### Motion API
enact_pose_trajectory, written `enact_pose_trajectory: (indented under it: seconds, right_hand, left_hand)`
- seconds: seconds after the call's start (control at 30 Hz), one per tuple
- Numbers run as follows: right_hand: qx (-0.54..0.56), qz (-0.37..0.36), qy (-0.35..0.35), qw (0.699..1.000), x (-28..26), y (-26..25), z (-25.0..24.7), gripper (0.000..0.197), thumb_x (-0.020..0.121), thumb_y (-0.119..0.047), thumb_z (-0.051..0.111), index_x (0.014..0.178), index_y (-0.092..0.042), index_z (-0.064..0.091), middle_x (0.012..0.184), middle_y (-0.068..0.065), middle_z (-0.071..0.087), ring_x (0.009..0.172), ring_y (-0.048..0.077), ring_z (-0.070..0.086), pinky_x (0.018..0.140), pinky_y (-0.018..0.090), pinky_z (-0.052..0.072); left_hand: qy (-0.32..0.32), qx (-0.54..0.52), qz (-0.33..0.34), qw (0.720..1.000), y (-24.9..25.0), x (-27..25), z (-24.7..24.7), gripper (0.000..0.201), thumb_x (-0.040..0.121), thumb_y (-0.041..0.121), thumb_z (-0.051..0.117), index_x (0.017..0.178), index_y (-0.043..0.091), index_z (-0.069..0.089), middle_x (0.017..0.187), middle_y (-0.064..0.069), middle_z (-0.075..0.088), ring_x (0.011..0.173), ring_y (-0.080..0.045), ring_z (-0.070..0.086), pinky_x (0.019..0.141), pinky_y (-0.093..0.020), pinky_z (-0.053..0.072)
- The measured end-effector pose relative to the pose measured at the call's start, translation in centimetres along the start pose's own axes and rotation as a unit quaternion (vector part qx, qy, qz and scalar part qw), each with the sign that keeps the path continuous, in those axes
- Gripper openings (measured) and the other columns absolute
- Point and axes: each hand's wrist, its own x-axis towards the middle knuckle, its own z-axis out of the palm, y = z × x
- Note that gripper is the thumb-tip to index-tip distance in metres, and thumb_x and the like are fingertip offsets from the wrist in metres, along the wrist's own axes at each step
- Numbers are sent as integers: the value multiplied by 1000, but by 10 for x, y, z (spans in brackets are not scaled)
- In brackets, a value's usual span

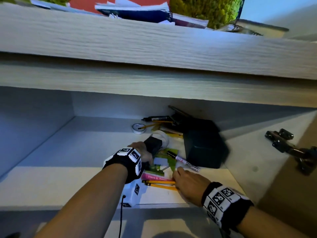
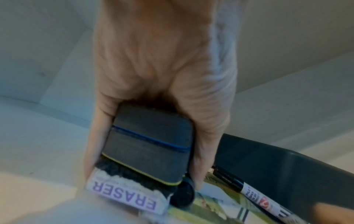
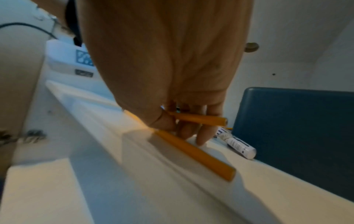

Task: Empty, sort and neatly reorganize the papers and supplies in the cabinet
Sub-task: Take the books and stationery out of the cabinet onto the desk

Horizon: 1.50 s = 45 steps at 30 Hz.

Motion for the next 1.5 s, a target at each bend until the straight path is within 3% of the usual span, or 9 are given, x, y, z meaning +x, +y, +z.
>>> enact_pose_trajectory:
  seconds: [0.23,0.37,0.5,0.7,0.83,1.0,1.07,1.17,1.5]
  right_hand:
    - [-89,-24,59,994,-14,-18,12,30,91,-16,43,120,-13,47,115,11,53,93,31,58,64,37,48]
    - [-98,-69,57,991,-21,-15,11,15,85,-28,46,97,-20,50,93,4,62,64,20,58,42,29,44]
    - [-86,-81,16,993,-26,-12,9,41,99,-33,13,115,-13,45,117,11,50,88,29,58,61,39,44]
    - [-101,-32,48,993,-30,9,-20,22,100,-16,30,121,-16,38,118,8,51,85,25,61,62,33,44]
    - [-59,45,172,982,-17,9,-33,37,98,-56,22,108,-24,37,89,-4,63,65,18,59,49,29,32]
    - [-49,113,183,975,30,-4,-21,64,89,-72,27,118,-17,42,112,7,53,80,31,63,57,33,37]
    - [-49,119,160,979,37,-5,-14,68,87,-73,30,121,-14,42,115,9,51,84,32,63,59,34,37]
    - [-9,159,119,980,43,1,-3,65,90,-69,31,116,-11,47,109,11,59,90,33,63,65,35,43]
    - [250,295,-25,922,71,7,-19,39,90,-44,58,111,-11,59,112,11,63,97,28,60,77,28,46]
  left_hand:
    - [20,-21,0,1000,-3,-5,4,64,68,38,85,118,7,60,103,-8,64,87,-25,65,70,-28,54]
    - [23,-17,1,1000,-4,-8,5,60,66,38,85,113,10,59,100,-5,62,88,-23,65,72,-27,54]
    - [21,-31,1,999,-8,-9,5,50,64,38,86,98,15,57,91,-3,61,77,-23,62,67,-25,52]
    - [29,-41,0,999,-13,-1,9,50,66,34,84,107,12,64,94,-4,64,81,-23,64,67,-25,52]
    - [55,-42,-2,998,-15,9,10,37,79,28,70,109,8,60,94,-7,60,81,-24,59,67,-25,47]
    - [90,-50,-22,995,-34,21,10,52,78,32,71,120,8,53,113,-12,61,102,-31,63,75,-29,49]
    - [119,-25,-33,992,-46,26,10,67,74,36,75,127,7,46,123,-12,58,110,-33,60,82,-33,49]
    - [103,-12,-17,994,-57,31,3,76,63,43,84,122,10,49,109,-11,60,95,-31,62,73,-30,49]
    - [80,26,5,996,-44,21,-2,57,50,37,85,91,10,57,71,-2,60,63,-21,61,55,-21,48]
